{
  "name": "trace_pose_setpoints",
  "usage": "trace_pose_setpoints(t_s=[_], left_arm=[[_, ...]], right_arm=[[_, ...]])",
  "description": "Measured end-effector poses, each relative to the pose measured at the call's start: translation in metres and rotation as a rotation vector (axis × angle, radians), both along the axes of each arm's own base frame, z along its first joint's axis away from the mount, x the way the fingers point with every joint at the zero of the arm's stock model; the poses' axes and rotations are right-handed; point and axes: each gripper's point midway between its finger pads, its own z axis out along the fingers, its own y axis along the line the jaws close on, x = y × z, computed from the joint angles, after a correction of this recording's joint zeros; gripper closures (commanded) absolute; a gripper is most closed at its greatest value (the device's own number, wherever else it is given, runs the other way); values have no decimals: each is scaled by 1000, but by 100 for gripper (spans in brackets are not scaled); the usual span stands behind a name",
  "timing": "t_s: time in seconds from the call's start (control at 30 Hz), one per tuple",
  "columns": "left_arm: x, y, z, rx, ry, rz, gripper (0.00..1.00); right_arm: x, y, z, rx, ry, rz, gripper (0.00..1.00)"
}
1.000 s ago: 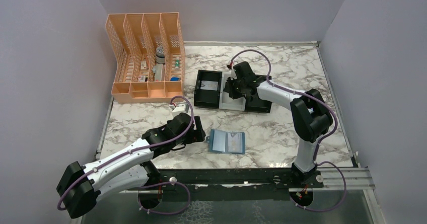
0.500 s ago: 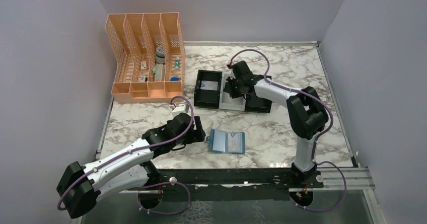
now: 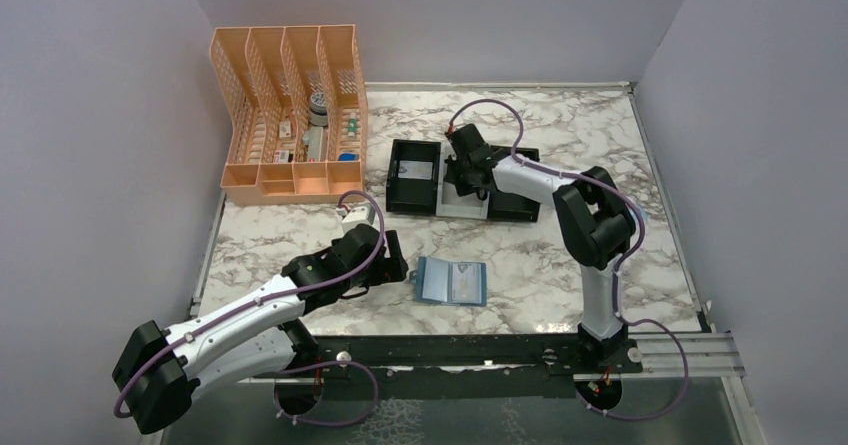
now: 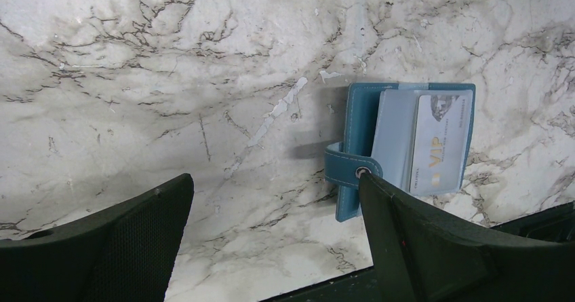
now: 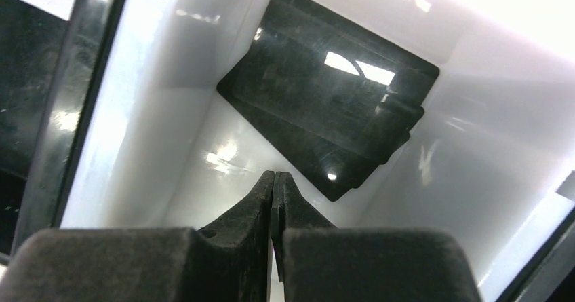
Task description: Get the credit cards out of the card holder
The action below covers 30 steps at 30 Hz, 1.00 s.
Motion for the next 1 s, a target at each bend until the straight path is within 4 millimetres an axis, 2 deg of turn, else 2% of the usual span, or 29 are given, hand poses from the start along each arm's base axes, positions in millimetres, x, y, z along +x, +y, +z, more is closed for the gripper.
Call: trace_pose_setpoints(t_s=[0.3,0.63,1.0], left_arm=[[0,0,0,0,0,0,5],[0,0,0,0,0,0,5],[0,0,0,1,1,0,5]], right_arm=[[12,-12,-1,-70,-50,-52,96],[32,-15,1,-114,-111,-98,96],[35,-16,2,-124,-123,-92,96]])
